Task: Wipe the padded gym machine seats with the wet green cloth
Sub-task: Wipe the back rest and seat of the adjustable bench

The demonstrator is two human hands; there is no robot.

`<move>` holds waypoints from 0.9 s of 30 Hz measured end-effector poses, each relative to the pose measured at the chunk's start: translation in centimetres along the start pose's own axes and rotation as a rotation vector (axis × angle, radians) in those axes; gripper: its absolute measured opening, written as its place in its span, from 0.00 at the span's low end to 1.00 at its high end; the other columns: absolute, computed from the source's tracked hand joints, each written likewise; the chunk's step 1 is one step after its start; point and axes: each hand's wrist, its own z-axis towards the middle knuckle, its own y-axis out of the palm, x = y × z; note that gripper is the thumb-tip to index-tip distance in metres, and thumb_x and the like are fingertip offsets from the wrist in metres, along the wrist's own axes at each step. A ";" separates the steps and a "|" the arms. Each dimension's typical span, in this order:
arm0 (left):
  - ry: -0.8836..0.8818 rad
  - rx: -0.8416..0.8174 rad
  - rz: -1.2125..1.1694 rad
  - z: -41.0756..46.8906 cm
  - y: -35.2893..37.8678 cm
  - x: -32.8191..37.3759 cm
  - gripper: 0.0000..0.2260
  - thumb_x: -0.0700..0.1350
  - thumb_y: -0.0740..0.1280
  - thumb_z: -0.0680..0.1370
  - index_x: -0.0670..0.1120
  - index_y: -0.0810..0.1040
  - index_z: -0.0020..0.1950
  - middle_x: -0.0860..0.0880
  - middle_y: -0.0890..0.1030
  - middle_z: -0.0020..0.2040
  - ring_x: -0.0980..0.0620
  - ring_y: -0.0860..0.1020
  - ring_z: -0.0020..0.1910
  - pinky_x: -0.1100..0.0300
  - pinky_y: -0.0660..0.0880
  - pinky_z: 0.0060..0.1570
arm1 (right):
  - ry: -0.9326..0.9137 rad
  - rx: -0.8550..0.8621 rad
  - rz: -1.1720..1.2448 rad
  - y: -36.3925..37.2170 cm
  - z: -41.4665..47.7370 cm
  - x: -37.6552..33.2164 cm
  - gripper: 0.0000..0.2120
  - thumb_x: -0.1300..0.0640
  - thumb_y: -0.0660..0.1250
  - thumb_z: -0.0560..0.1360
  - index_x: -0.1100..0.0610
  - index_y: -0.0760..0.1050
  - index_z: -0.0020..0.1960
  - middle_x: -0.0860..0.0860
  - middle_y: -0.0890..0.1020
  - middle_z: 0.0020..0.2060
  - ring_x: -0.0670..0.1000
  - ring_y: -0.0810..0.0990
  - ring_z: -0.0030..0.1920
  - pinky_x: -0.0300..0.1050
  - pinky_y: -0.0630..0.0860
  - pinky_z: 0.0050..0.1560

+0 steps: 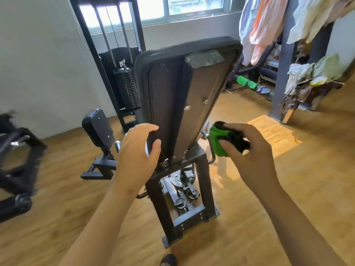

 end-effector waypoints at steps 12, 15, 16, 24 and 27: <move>0.227 0.237 -0.314 12.8 -2.3 3.1 0.20 0.53 0.65 0.76 0.46 0.70 0.65 0.52 0.73 0.61 0.60 0.71 0.61 0.69 0.67 0.62 | -0.445 0.066 -0.002 5.5 13.9 -10.2 0.14 0.55 0.70 0.74 0.56 0.77 0.59 0.49 0.79 0.51 0.41 0.76 0.52 0.33 0.73 0.55; 0.232 0.148 -0.414 14.6 -2.1 2.5 0.18 0.54 0.62 0.77 0.46 0.72 0.63 0.51 0.77 0.58 0.56 0.75 0.58 0.63 0.71 0.59 | -0.424 -0.092 -0.189 7.8 16.7 -12.1 0.13 0.53 0.69 0.76 0.55 0.76 0.59 0.47 0.76 0.48 0.42 0.74 0.48 0.33 0.71 0.48; 0.223 0.103 -0.470 14.9 -1.9 2.2 0.16 0.54 0.62 0.77 0.46 0.72 0.61 0.52 0.78 0.54 0.56 0.76 0.54 0.60 0.72 0.56 | -0.390 -0.157 -0.279 8.5 17.3 -12.3 0.12 0.52 0.68 0.76 0.54 0.76 0.59 0.47 0.76 0.47 0.44 0.74 0.47 0.34 0.70 0.46; 0.158 0.061 -0.746 14.7 -0.1 1.1 0.07 0.56 0.60 0.74 0.60 0.71 0.52 0.59 0.77 0.46 0.59 0.74 0.47 0.59 0.72 0.49 | -0.364 -0.266 -0.345 9.6 18.1 -13.0 0.13 0.51 0.72 0.74 0.52 0.77 0.56 0.47 0.80 0.49 0.43 0.75 0.48 0.38 0.72 0.49; 0.175 0.094 -0.719 14.6 -0.1 1.5 0.07 0.57 0.59 0.75 0.61 0.70 0.52 0.62 0.76 0.47 0.62 0.74 0.48 0.65 0.71 0.49 | -0.369 -0.279 -0.312 9.3 18.0 -12.9 0.12 0.52 0.72 0.73 0.52 0.77 0.55 0.46 0.79 0.47 0.43 0.75 0.46 0.35 0.71 0.47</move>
